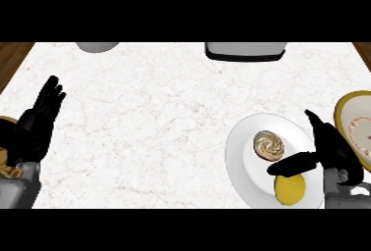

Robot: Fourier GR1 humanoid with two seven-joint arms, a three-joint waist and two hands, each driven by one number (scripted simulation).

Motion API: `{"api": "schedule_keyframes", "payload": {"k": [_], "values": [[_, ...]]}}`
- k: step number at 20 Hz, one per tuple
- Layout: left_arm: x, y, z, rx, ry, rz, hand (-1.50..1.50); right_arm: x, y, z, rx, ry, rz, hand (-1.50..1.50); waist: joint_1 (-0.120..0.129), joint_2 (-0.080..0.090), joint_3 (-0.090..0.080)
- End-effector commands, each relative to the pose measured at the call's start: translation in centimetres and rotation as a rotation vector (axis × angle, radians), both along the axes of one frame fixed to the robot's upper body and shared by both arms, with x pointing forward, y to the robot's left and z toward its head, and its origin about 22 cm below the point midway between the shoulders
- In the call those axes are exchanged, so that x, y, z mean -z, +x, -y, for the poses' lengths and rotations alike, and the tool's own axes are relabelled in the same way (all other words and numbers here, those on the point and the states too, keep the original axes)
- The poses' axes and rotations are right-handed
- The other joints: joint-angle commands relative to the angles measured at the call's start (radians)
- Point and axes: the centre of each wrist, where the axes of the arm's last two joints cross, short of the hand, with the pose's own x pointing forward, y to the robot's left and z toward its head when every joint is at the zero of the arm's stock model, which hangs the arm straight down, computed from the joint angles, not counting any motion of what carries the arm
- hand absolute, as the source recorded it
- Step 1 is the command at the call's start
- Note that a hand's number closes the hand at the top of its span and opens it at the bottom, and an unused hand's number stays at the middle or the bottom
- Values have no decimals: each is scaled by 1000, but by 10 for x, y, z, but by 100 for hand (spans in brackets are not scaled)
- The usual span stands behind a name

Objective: Pick the cupcake from the plate and place it in the bowl

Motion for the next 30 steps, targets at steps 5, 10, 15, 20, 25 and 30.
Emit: {"api": "schedule_keyframes", "payload": {"k": [5, 10, 15, 20, 25, 30], "values": [[4, -3, 6, 1, 5, -13, 0, -6, 23, -16, 92, -211, -174, -150, -4, -4, 1], [0, -4, -8, 1, 7, -2, 0, 16, 20, -21, 85, -257, -178, -150, -11, -5, 2], [8, 1, 0, -30, 7, 5, 0, 28, 30, -30, 77, -156, -203, -150, -18, -3, 2], [-1, 3, 1, -20, -5, -5, 0, 43, 30, -55, 78, -151, -248, -150, -16, -3, 2], [13, -1, 11, -14, 4, 11, 0, 51, 31, -48, 89, -161, -231, -150, -19, -3, 2], [13, -10, 3, -7, -8, -3, 0, 74, 34, -50, 103, -176, -233, -150, -14, -4, 3]]}}
